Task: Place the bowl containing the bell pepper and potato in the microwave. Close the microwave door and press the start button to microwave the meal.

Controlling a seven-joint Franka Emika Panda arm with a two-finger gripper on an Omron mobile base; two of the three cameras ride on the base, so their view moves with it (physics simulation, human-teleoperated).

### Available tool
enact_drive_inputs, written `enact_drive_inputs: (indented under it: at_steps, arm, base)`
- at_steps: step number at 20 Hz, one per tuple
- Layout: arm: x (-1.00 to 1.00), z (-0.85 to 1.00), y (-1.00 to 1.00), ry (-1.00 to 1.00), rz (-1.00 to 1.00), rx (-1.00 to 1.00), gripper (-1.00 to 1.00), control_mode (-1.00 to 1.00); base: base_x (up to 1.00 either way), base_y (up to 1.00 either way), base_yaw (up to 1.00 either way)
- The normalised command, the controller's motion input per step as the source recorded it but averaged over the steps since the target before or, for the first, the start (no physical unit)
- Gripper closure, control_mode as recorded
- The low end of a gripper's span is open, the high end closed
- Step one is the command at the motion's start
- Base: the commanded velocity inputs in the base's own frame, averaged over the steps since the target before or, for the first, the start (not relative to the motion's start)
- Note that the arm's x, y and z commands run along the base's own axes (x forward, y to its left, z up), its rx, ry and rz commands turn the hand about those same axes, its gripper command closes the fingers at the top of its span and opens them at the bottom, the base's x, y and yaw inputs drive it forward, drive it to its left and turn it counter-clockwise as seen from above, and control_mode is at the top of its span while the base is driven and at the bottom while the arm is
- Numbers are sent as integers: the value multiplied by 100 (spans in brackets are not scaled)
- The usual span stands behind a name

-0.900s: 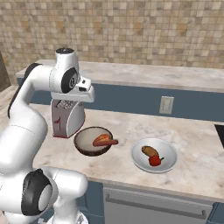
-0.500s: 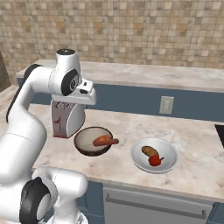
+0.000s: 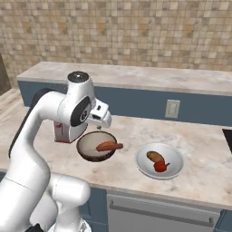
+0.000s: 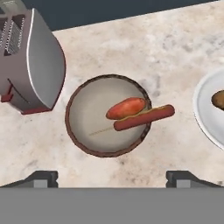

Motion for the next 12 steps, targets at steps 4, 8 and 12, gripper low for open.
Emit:
enact_drive_inputs:
  at_steps: [4,8,12]
  arm:
    - [-29,-36,-76,-17,-25,18,-100,-100]
    - [-15,-32,-67,-12,-34,18,-100,-100]
    - [-1,-25,-79,-1,-37,13,-100,-100]
  base:
    - [0,0,0]
    - [0,0,0]
    - [0,0,0]
